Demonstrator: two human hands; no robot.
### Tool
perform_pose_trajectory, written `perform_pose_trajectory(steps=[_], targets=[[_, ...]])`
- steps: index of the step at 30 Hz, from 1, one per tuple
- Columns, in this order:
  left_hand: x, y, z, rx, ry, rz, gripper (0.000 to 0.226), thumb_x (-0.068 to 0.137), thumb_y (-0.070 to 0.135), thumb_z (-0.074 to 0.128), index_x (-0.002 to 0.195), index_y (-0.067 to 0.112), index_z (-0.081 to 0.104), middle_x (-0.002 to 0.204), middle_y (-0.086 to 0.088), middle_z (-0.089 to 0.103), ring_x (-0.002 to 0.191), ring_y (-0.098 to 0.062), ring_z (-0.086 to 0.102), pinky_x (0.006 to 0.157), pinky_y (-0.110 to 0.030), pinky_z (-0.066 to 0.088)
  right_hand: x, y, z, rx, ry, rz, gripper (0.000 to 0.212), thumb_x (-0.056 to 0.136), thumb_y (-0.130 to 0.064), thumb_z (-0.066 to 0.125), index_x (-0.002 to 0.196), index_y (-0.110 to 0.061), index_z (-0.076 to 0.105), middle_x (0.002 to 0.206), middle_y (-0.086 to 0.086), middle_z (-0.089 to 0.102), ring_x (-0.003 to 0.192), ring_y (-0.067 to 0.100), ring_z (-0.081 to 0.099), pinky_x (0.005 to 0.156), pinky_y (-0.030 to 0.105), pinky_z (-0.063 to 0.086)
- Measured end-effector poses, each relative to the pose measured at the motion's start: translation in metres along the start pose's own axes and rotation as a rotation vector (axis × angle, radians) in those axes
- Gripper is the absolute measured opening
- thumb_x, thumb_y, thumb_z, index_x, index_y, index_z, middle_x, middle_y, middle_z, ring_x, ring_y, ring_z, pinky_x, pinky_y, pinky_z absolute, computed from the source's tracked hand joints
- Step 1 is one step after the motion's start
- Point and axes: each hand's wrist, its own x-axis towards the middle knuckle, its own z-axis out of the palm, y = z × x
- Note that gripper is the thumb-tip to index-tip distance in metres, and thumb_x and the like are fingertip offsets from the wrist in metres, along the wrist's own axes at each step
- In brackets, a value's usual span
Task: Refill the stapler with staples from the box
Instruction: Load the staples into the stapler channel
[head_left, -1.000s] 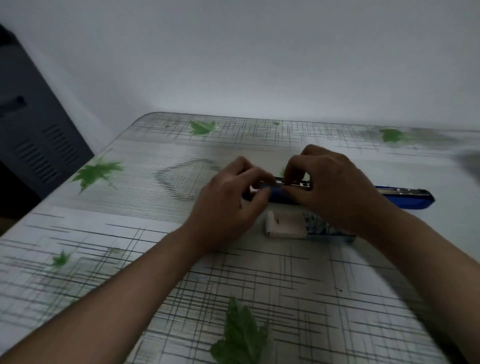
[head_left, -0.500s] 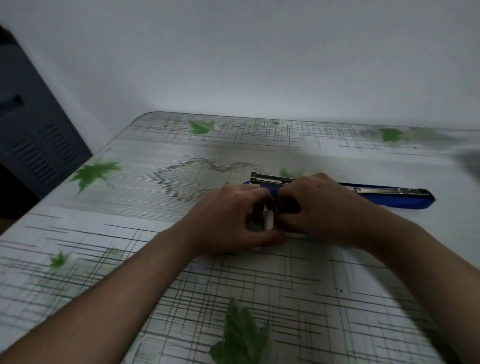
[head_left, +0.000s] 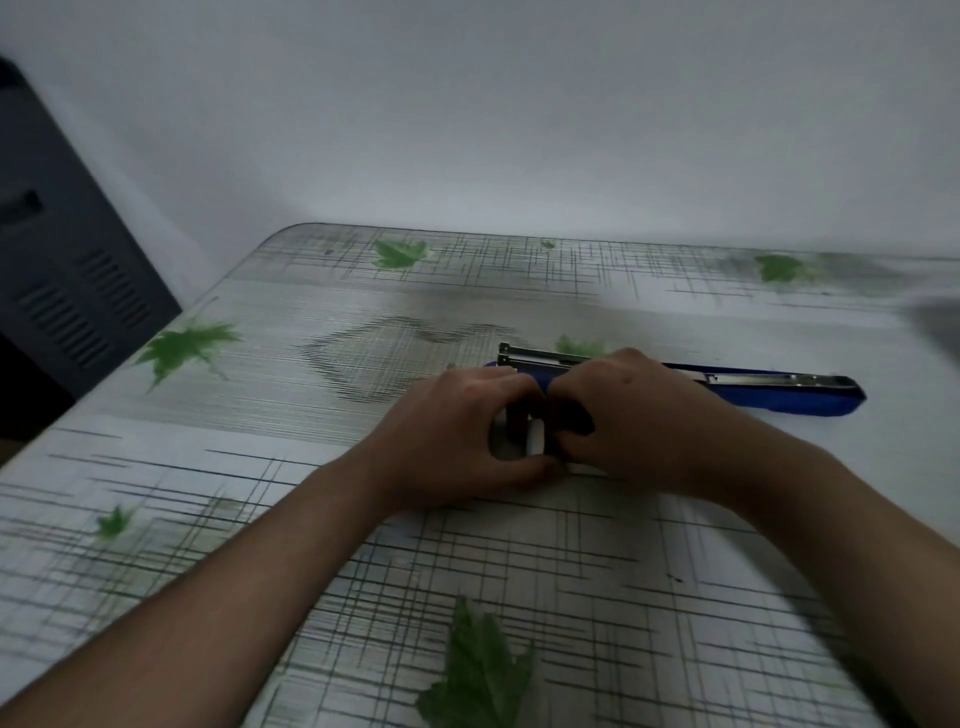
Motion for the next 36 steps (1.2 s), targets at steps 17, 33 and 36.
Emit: perform_pose_trajectory(steps=[17,33,36], targets=[[0.001,0.002,0.001,-0.090,0.118,-0.021,0.020,0.089,0.041,0.055,0.093,0.024,0.065,0.075,0.013,0.057,0.062,-0.001,0.052,0.054,-0.028,0.044,-0.001,0.004,-0.012,-0.082,0.145,-0.100,0.010,0.084,-0.035,0.053,0.086,-0.026,0.057,0.077,-0.010,0.054,0.063,0.007,0.051,0.055,0.026,0.044],[0.002,0.004,0.000,-0.057,0.239,-0.016,0.009,0.085,0.025,0.068,0.090,0.017,0.067,0.059,0.005,0.057,0.052,-0.006,0.051,0.052,-0.020,0.039,0.000,0.008,-0.010,0.037,0.192,-0.101,0.018,0.086,-0.040,0.054,0.093,-0.027,0.064,0.080,-0.012,0.057,0.067,0.003,0.053,0.060,0.033,0.052],[0.003,0.004,0.001,-0.038,0.289,-0.033,0.008,0.084,0.021,0.071,0.088,0.019,0.065,0.057,0.005,0.054,0.051,-0.007,0.049,0.051,-0.019,0.038,0.000,0.011,-0.008,0.122,0.181,-0.066,0.022,0.084,-0.045,0.055,0.092,-0.028,0.066,0.080,-0.012,0.059,0.070,0.002,0.055,0.065,0.037,0.052]])
